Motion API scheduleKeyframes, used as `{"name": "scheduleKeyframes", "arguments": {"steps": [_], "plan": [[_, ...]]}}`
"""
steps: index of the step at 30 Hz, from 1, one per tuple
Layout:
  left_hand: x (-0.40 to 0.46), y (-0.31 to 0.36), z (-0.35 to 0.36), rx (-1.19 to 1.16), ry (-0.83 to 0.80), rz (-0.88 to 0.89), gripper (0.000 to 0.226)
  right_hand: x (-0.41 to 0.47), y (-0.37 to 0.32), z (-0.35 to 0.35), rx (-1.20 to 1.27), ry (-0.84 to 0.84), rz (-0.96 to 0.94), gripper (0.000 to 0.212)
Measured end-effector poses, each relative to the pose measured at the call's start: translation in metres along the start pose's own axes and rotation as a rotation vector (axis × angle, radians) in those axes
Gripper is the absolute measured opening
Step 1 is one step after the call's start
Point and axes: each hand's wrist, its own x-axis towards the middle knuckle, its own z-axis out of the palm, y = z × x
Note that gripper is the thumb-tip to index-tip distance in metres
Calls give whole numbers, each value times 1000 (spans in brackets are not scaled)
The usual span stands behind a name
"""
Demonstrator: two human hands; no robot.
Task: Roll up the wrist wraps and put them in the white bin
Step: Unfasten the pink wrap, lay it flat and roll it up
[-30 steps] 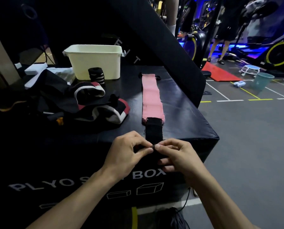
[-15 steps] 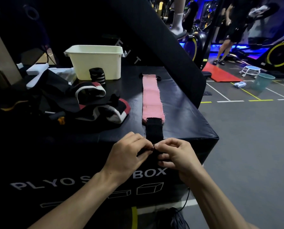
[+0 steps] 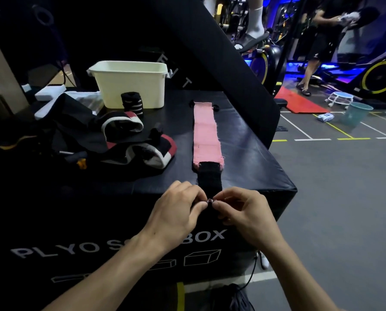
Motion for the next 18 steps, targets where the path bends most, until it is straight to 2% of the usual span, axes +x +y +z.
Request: {"name": "scheduleKeyframes", "arguments": {"steps": [7,18], "plan": [[5,11,-1,50,-35,-86,11,2,2,8,-5,72,13,7],[13,20,-10,129,-82,-191,16,0,1,20,398,112,247,9]]}}
